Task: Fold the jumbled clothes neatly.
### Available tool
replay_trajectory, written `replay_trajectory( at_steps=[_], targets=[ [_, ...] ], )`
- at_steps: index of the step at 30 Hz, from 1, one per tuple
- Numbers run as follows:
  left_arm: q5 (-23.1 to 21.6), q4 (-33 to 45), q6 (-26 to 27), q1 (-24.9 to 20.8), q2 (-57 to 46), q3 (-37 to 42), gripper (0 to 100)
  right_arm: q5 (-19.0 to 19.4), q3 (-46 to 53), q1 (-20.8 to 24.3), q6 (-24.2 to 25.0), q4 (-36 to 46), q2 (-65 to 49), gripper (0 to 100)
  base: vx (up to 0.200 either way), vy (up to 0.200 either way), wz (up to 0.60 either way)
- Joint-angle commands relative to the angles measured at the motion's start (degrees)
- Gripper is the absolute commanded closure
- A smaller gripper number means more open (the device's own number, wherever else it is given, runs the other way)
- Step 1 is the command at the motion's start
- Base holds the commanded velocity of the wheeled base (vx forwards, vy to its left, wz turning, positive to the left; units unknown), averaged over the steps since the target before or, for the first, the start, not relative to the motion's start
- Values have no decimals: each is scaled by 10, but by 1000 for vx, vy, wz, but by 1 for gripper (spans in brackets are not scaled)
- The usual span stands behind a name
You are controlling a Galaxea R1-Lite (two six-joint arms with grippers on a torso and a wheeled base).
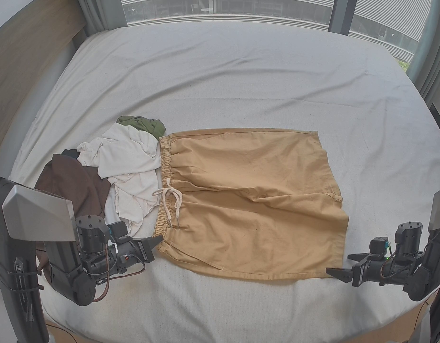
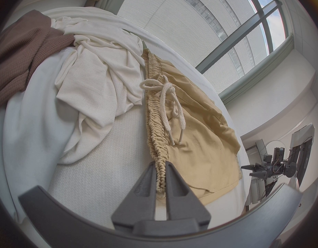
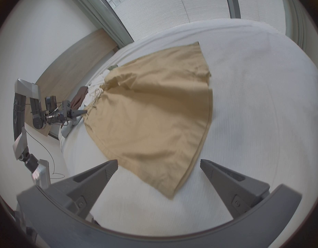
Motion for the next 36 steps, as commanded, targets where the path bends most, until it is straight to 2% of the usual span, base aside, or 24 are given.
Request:
replay_trajectory(
  at_steps=[1, 7, 15, 20, 21, 33, 36],
  targets=[
    [0, 0, 0, 0, 0, 0, 100, 0, 12, -1, -1, 39, 8, 0, 0, 0, 0],
    [0, 0, 1, 0, -2, 0, 100, 1, 0, -1, 7, 47, 30, 0, 0, 0, 0],
    [0, 0, 1, -1, -1, 0, 100, 3, -36, 5, 66, 46, 51, 0, 0, 0, 0],
    [0, 0, 1, -1, -1, 0, 100, 3, -45, 4, 71, 45, 51, 0, 0, 0, 0],
    [0, 0, 2, -1, 0, 0, 100, 3, -46, 4, 71, 43, 51, 100, 0, 0, 0],
    [-1, 0, 1, -1, -1, 1, 100, 2, -46, 0, 71, 41, 51, 100, 0, 0, 0],
    [-17, -1, -1, 4, -13, 35, 100, 2, -40, 2, 71, 44, 45, 100, 0, 0, 0]
  ],
)
